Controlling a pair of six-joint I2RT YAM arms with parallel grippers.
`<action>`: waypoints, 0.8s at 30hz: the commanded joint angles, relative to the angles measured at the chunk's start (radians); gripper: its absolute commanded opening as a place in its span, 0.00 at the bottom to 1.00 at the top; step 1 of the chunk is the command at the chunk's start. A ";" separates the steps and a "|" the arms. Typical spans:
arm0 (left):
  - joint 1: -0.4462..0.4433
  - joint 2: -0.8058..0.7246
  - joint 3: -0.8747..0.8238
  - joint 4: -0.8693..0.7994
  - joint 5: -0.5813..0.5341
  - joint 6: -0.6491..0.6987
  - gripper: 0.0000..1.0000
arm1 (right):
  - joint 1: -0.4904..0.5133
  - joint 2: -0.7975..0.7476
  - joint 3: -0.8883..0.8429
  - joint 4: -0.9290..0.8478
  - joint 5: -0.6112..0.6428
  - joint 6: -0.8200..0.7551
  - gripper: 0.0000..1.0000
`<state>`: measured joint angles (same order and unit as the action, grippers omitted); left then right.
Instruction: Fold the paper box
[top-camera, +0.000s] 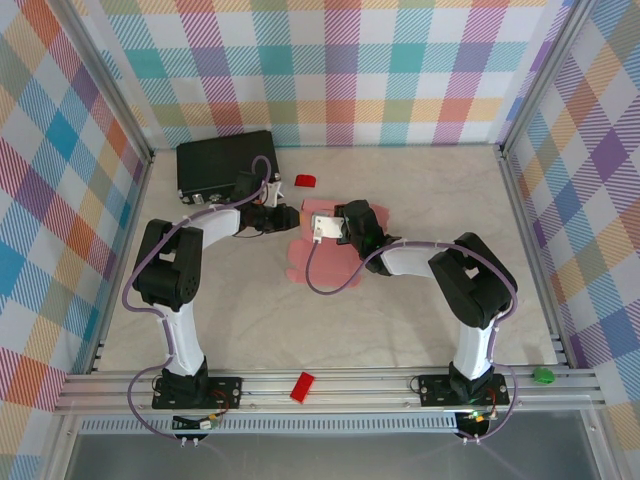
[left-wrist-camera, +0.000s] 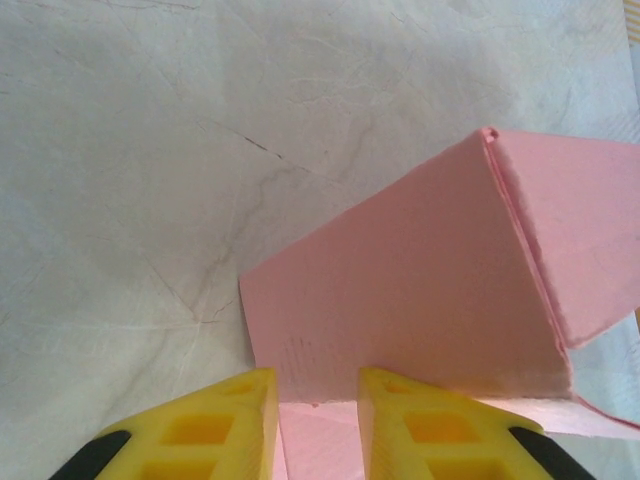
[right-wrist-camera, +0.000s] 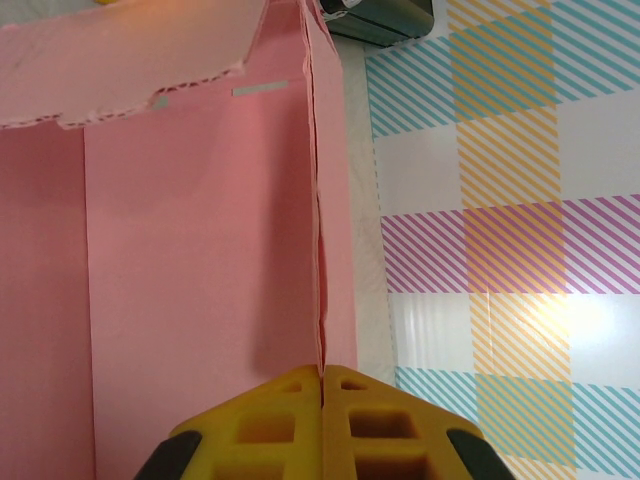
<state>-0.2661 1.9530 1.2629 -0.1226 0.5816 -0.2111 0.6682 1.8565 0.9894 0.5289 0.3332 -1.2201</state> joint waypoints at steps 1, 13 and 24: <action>-0.012 -0.008 -0.002 -0.010 0.039 0.041 0.27 | 0.007 0.026 0.011 -0.052 -0.008 0.002 0.00; -0.016 -0.003 -0.008 0.005 0.073 0.053 0.31 | 0.007 0.028 0.011 -0.056 -0.003 0.000 0.00; -0.016 -0.011 -0.015 -0.019 0.105 0.092 0.24 | 0.007 0.032 0.013 -0.055 0.001 -0.002 0.00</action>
<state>-0.2749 1.9533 1.2572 -0.1287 0.6476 -0.1532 0.6682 1.8584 0.9913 0.5293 0.3370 -1.2205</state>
